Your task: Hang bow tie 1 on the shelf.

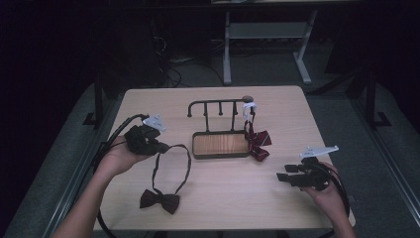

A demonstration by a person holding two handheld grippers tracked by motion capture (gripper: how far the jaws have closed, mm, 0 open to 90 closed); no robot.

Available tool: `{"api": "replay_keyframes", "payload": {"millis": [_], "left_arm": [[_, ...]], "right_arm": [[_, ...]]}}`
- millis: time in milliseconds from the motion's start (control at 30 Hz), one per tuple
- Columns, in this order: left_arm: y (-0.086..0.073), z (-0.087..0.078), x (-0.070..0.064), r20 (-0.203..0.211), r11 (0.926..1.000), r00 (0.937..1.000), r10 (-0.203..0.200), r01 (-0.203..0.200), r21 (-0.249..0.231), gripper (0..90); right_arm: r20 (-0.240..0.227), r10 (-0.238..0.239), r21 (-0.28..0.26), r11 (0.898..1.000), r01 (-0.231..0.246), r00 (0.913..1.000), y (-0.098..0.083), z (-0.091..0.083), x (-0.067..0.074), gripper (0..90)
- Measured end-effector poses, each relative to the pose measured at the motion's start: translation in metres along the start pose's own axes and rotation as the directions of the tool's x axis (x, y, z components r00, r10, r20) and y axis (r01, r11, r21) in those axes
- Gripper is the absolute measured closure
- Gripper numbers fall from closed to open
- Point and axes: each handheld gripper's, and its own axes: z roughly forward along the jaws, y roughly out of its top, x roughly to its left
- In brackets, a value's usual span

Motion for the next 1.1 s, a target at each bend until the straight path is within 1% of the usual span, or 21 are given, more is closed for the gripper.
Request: {"api": "replay_keyframes", "payload": {"millis": [233, 433, 467, 667, 700, 733, 967, 1033, 1100], "left_arm": [[0.008, -0.007, -0.002, -0.005, 0.9997, 0.9997, 0.024, -0.024, -0.005, 89.6], [0.014, -0.011, -0.002, -0.005, 0.9995, 0.9996, 0.029, -0.029, -0.011, 89.6], [0.015, -0.012, -0.002, -0.005, 0.9993, 0.9993, 0.036, -0.036, -0.011, 89.6], [0.021, -0.014, -0.002, -0.007, 0.9990, 0.9991, 0.042, -0.042, -0.011, 89.7], [0.022, -0.014, -0.002, -0.010, 0.9991, 0.9992, 0.039, -0.039, -0.017, 89.7], [0.023, -0.015, -0.001, -0.010, 0.9989, 0.9990, 0.044, -0.044, -0.014, 89.7], [0.030, -0.018, 0.001, -0.016, 0.9985, 0.9987, 0.048, -0.048, -0.026, 89.6], [0.032, -0.018, 0.002, -0.015, 0.9987, 0.9990, 0.041, -0.042, -0.030, 89.6], [0.034, -0.018, 0.002, -0.015, 0.9986, 0.9989, 0.043, -0.044, -0.028, 89.7]], "right_arm": [[0.005, 0.005, 0.003, 1.000, -0.005, 1.0000, 0.000, 0.001, 0.001, 44.0], [0.005, 0.003, 0.004, 1.000, -0.003, 1.0000, 0.000, 0.001, 0.001, 44.0], [0.005, 0.001, 0.003, 1.000, -0.001, 1.0000, 0.000, 0.001, 0.001, 44.0], [0.007, -0.002, 0.004, 1.000, 0.002, 1.0000, 0.000, 0.001, 0.001, 44.0], [0.006, -0.002, 0.004, 1.000, 0.002, 1.0000, 0.000, 0.001, 0.001, 44.0], [0.007, -0.002, 0.005, 1.000, 0.002, 1.0000, 0.000, 0.001, 0.001, 44.0], [0.010, -0.003, 0.012, 1.000, 0.003, 0.9999, 0.000, 0.002, 0.002, 43.9], [0.009, -0.009, 0.008, 1.000, 0.009, 0.9999, 0.000, 0.001, 0.002, 43.9], [0.009, -0.009, 0.008, 1.000, 0.009, 0.9999, 0.000, 0.001, 0.002, 43.9]]}}
